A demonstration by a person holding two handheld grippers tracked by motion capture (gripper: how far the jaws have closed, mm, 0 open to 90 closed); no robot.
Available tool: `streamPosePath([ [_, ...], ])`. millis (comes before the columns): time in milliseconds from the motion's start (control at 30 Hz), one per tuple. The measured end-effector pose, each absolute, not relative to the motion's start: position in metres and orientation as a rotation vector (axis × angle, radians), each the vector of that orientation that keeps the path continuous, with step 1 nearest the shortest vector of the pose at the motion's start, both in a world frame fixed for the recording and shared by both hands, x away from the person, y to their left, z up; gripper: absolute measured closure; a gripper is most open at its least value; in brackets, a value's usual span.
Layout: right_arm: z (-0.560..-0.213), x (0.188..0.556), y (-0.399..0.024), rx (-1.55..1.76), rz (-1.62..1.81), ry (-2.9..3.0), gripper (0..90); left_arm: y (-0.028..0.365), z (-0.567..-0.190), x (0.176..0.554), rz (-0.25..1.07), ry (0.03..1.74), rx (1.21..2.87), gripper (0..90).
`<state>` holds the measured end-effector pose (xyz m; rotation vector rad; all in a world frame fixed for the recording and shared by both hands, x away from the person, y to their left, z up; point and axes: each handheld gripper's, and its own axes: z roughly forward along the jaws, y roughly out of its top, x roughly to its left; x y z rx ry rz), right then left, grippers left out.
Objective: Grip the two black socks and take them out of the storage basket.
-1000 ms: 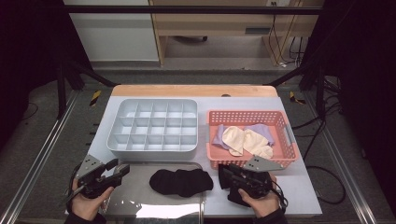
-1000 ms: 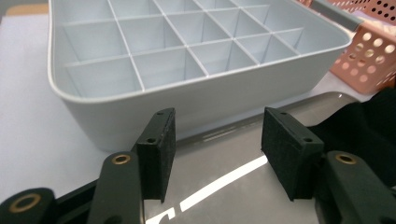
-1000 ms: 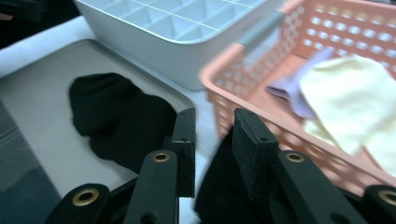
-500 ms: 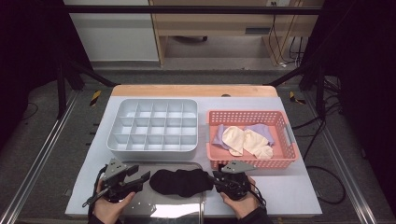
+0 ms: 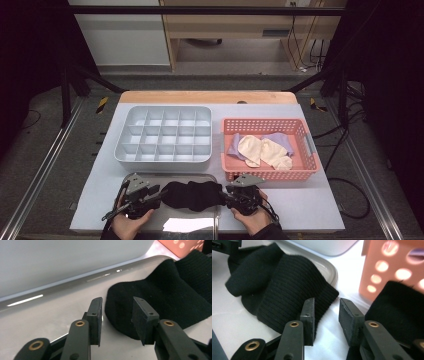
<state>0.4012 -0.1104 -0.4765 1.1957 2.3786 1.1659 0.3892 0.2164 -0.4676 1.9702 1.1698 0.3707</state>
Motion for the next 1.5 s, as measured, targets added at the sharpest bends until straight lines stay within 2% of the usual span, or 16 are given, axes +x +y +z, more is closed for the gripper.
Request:
streamPosePath([
  [167, -0.481, 0.401, -0.108, 1.196, 1.141, 2.393, 66.7, 0.212, -0.473, 0.391, 0.380, 1.181, 2.011, 66.6],
  [333, -0.483, 0.399, -0.107, 1.171, 1.099, 2.382, 74.7, 0.213, -0.474, 0.391, 0.399, 1.195, 2.025, 78.0],
  [467, -0.482, 0.399, -0.108, 1.186, 1.095, 2.386, 78.1, 0.214, -0.474, 0.391, 0.386, 1.199, 2.024, 82.5],
  [700, -0.468, 0.394, -0.113, 1.170, 1.230, 2.347, 71.8, 0.215, -0.475, 0.392, 0.373, 1.191, 2.026, 85.5],
  [867, -0.470, 0.393, -0.107, 1.180, 1.271, 2.367, 63.6, 0.215, -0.474, 0.390, 0.374, 1.186, 2.031, 86.2],
  [1067, -0.481, 0.394, -0.104, 1.200, 1.208, 2.401, 62.9, 0.217, -0.474, 0.390, 0.371, 1.181, 2.038, 86.6],
  [1133, -0.482, 0.394, -0.105, 1.216, 1.215, 2.403, 66.0, 0.217, -0.474, 0.390, 0.372, 1.180, 2.039, 86.6],
  [1267, -0.485, 0.394, -0.104, 1.201, 1.203, 2.423, 78.4, 0.218, -0.474, 0.389, 0.376, 1.181, 2.039, 86.6],
  [1500, -0.479, 0.394, -0.107, 1.221, 1.186, 2.443, 86.7, 0.222, -0.473, 0.389, 0.363, 1.187, 2.027, 87.2],
])
